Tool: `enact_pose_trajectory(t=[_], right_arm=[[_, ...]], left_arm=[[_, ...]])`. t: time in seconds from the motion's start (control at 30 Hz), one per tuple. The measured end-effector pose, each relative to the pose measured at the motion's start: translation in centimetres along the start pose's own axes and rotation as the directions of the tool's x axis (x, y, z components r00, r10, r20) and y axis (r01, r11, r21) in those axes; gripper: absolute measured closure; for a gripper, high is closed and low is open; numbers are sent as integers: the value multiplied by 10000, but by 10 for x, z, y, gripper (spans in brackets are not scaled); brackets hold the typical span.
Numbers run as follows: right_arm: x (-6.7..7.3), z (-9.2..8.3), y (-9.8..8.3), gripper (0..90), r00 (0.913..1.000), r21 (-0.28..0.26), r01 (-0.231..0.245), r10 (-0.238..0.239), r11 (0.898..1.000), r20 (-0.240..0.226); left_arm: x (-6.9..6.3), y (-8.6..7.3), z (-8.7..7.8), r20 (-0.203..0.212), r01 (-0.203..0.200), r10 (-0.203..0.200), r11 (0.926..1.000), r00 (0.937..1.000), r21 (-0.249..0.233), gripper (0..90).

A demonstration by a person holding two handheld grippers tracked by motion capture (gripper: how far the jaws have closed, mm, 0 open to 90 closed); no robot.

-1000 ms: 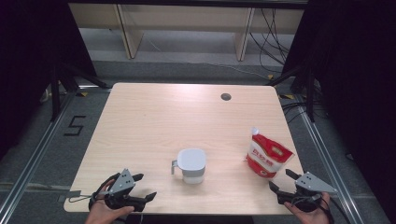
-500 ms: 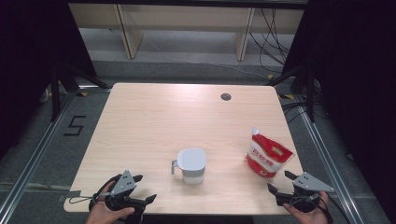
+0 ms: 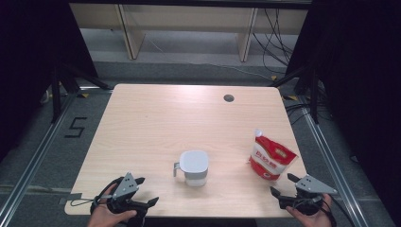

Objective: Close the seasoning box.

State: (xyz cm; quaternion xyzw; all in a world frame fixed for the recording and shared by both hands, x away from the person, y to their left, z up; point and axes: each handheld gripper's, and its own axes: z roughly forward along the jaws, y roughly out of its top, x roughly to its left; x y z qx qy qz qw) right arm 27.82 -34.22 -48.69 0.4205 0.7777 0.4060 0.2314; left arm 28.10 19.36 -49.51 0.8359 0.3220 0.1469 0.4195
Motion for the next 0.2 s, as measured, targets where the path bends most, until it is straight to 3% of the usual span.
enact_pose_trajectory(t=[0.17,0.2], right_arm=[[-1,-1,0,186,9999,50,44,-44,10000,101],[2,-1,-1,186,9996,171,-261,259,9995,112]], left_arm=[[0,0,0,47,-41,41,10000,10000,-48,164],[1,0,0,-13,-141,141,9999,9999,-50,164]])
